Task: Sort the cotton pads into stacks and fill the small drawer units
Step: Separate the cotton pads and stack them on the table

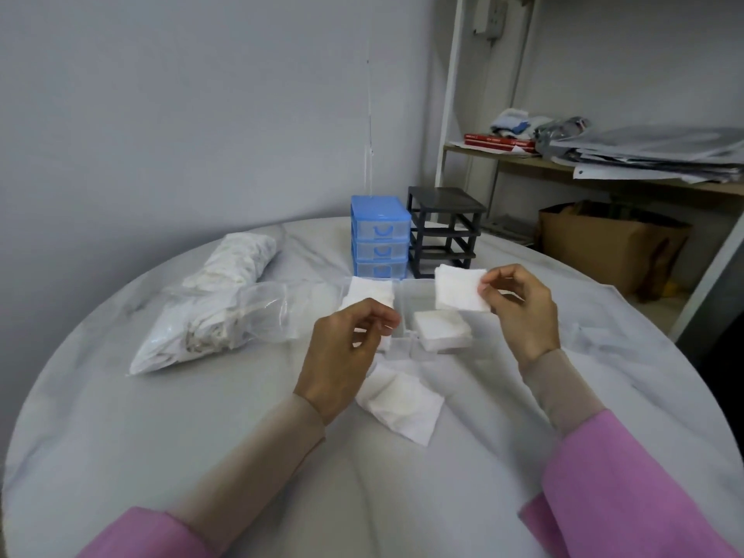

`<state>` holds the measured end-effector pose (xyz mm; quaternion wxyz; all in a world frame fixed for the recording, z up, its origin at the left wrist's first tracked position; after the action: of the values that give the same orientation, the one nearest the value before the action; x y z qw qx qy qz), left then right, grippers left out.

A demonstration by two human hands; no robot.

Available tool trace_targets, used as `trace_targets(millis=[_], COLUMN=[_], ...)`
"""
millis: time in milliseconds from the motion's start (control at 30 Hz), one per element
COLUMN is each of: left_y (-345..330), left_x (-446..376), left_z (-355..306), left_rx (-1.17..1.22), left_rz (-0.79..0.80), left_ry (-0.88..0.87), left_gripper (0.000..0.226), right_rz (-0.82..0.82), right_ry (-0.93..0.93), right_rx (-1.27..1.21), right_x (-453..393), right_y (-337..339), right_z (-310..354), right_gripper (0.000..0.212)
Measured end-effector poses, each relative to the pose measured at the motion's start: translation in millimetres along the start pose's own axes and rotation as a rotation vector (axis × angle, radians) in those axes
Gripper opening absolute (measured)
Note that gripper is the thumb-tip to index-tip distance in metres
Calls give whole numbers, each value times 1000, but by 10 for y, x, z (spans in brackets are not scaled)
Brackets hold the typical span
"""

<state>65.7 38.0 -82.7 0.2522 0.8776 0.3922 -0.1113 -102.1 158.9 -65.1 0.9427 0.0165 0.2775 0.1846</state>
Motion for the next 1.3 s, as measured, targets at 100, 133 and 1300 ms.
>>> trace_targets(millis=[100,133,1300], left_y=[-92,-125,-486], left_x=[-77,-113,-574], left_z=[-11,-17,-68], left_rx=[-122,-158,-269], left_rz=[62,78,-1], left_ry=[-73,-103,70], left_gripper=[36,33,50], right_rz=[21,31,-8], right_ry=[-51,-65,-302], right_rx=[23,42,-104], right_x=[-20,-25,-113], right_y=[-10,-18,26], right_z=[-74,-92,-251], right_gripper=[16,16,20])
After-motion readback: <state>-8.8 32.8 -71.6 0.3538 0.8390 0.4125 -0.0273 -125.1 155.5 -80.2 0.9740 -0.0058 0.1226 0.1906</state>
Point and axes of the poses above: each hand's wrist, its own x-axis away from the middle knuckle, its own y-axis out of the back of the hand, z = x × y, the point moved 2 cm from there along -x, towards the middle knuckle, and after that the axes turned 8 degrees about y, right-handed, at the moved point
